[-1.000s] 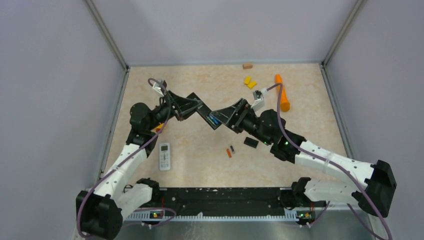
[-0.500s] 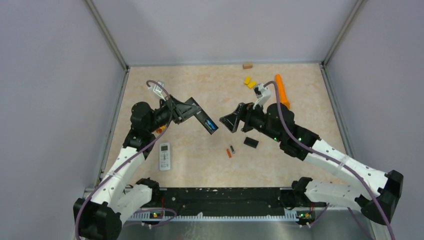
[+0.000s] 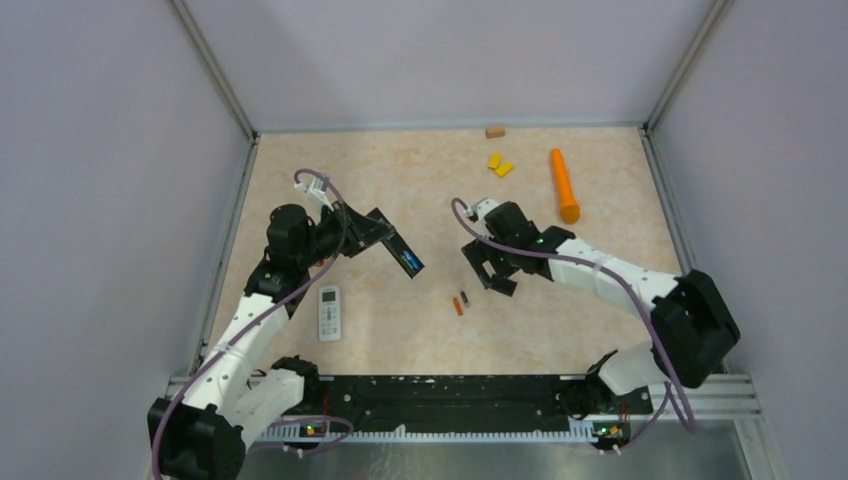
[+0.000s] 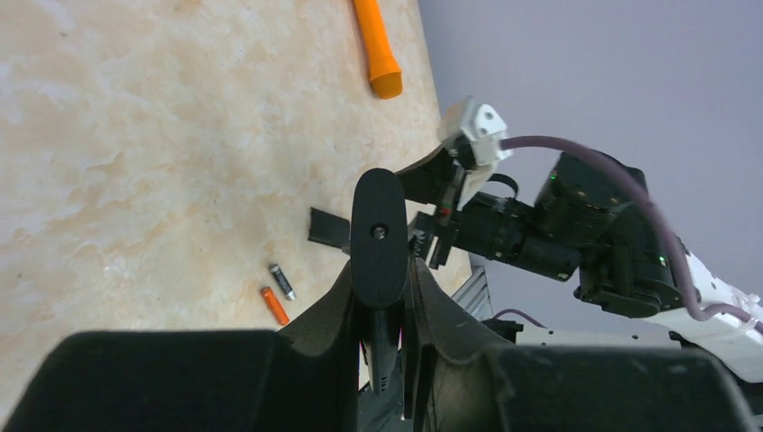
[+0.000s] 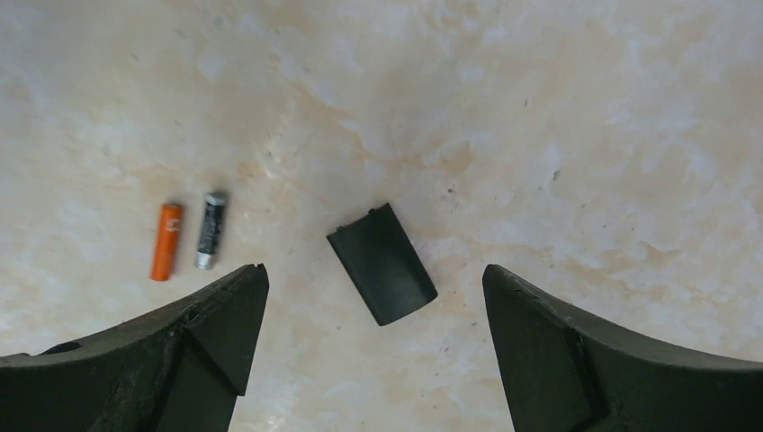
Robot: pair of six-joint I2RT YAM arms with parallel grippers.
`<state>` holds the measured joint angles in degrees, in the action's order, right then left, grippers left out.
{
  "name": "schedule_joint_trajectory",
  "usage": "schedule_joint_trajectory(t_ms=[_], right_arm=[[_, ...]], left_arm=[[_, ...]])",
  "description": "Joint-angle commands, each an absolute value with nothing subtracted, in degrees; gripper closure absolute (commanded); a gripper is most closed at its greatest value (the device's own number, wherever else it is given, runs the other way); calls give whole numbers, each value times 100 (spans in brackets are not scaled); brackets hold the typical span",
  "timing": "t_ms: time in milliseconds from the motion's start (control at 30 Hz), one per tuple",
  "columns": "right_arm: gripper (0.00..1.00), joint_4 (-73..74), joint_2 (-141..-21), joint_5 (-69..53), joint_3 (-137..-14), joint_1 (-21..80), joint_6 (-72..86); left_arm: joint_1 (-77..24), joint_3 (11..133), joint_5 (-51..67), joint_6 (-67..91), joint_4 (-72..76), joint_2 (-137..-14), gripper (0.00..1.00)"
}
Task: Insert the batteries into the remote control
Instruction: Pick up the battery cover at the center of the board.
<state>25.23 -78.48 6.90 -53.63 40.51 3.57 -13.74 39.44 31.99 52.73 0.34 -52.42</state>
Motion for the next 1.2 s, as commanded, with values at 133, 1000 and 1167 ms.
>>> schedule_joint_trajectory(t_ms=[133, 1000, 1167], right_arm=[[11, 3617, -8915, 152, -5950, 3476, -858], [29, 3921, -9759, -352, -5927, 3498, -2168], [37, 3937, -9872, -332, -5982, 3542, -2157]], left_arm=[[-1242, 4102, 3452, 5012, -97, -5340, 100], [-797, 4292, 4302, 5071, 53, -5748, 100], [-782, 4283, 4407, 5080, 44, -5774, 100]])
